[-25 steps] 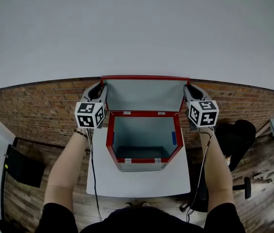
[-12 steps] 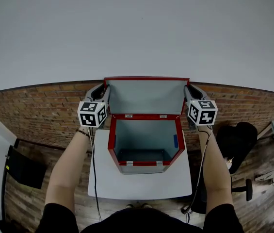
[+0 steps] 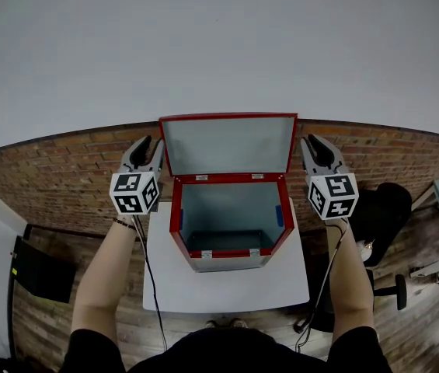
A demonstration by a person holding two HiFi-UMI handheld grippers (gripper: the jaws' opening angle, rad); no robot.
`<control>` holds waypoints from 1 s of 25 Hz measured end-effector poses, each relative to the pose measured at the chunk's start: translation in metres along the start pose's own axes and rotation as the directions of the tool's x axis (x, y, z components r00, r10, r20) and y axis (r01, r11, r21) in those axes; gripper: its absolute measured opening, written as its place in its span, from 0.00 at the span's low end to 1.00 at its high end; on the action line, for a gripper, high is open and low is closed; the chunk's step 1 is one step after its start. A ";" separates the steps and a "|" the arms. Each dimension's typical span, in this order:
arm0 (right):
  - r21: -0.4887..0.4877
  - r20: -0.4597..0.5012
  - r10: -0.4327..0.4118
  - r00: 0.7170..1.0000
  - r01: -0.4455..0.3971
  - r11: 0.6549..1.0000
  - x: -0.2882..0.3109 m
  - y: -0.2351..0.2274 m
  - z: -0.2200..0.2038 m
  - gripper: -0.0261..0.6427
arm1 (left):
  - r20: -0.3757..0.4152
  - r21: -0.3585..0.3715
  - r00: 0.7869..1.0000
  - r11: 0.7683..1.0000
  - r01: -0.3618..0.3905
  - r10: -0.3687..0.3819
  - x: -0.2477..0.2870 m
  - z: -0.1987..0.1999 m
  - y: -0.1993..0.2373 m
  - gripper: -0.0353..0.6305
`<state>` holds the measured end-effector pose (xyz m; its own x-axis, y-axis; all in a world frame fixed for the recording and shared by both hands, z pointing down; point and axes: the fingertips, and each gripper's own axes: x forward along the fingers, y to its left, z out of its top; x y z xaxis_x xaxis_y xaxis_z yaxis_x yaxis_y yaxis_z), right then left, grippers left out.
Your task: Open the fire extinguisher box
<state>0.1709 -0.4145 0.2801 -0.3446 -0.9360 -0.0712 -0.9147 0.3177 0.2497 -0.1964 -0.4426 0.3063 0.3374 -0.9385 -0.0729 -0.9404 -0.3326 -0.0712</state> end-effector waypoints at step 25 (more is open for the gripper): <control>0.129 -0.300 0.305 0.904 -0.279 0.952 -0.193 0.253 -0.287 0.07 | -0.190 -0.118 0.967 0.982 0.151 -0.171 -0.260 -0.254 -0.167 0.13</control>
<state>0.0673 -0.1966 0.6345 -0.5273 -0.7944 0.3014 -0.8018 0.5826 0.1329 -0.1379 -0.1664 0.5899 0.4792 -0.8679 0.1305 -0.8771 -0.4789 0.0361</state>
